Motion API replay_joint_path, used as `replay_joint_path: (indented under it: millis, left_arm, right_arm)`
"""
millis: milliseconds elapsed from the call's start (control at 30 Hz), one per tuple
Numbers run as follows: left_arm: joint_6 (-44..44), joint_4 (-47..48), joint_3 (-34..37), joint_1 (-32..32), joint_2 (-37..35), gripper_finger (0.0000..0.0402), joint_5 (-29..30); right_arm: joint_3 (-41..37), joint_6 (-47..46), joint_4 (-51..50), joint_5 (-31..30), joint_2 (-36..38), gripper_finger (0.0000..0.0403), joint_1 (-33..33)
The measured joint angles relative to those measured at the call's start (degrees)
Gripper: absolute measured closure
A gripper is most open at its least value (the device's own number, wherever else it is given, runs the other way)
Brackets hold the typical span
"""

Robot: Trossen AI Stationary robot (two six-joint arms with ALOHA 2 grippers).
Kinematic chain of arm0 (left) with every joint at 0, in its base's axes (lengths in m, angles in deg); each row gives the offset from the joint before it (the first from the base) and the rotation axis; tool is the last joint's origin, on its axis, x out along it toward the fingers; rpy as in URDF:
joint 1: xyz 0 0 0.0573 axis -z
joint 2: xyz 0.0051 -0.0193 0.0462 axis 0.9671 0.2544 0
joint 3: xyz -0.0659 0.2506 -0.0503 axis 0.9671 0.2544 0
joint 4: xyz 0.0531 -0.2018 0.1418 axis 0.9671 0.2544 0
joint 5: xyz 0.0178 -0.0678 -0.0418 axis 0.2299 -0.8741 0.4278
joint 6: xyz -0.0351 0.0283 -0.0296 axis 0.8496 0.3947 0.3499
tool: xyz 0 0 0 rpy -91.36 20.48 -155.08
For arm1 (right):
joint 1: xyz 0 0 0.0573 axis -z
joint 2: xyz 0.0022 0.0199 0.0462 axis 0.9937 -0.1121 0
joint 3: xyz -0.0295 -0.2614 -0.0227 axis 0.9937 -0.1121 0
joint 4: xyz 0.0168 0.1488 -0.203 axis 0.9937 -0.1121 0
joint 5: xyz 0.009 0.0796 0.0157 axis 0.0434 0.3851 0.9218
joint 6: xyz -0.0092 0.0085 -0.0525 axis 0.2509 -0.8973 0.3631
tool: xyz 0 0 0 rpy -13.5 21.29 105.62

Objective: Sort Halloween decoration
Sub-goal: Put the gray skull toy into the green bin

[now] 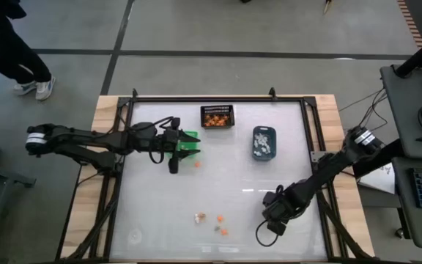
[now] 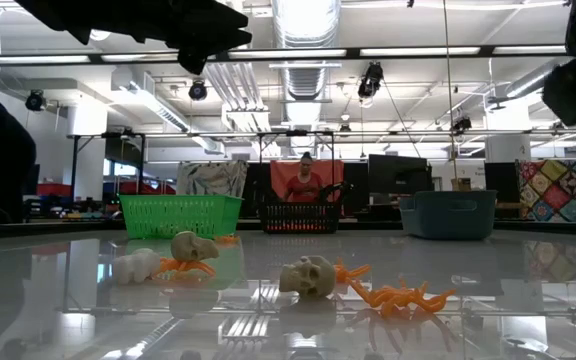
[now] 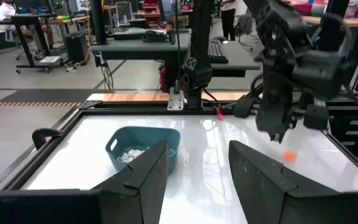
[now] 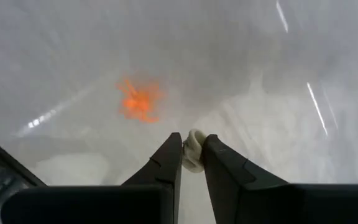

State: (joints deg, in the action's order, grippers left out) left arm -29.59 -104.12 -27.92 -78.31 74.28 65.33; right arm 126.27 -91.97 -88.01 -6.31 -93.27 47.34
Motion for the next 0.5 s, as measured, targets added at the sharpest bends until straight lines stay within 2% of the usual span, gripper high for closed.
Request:
replay_joint_path:
  millis: [100,267,367,500]
  left_arm:
    - [0.4,-0.5,0.0,0.0,0.4,0.0248,0.0]
    - [0.6,-1.4,-0.1,0.2,0.4,0.0248,-0.1]
    - [0.6,-1.5,-0.4,0.3,0.4,0.0248,-0.1]
    - [0.6,-1.5,-0.5,0.4,0.3,0.0248,-0.1]
  right_arm:
    - [0.0,0.1,0.2,-5.4,3.8,0.0356,0.4]
    - [0.0,2.9,1.8,-18.3,10.6,0.0360,2.3]
    - [0.0,8.0,6.5,-23.9,13.8,0.0361,4.2]
    - [0.0,19.7,15.2,-28.9,15.9,0.0361,7.9]
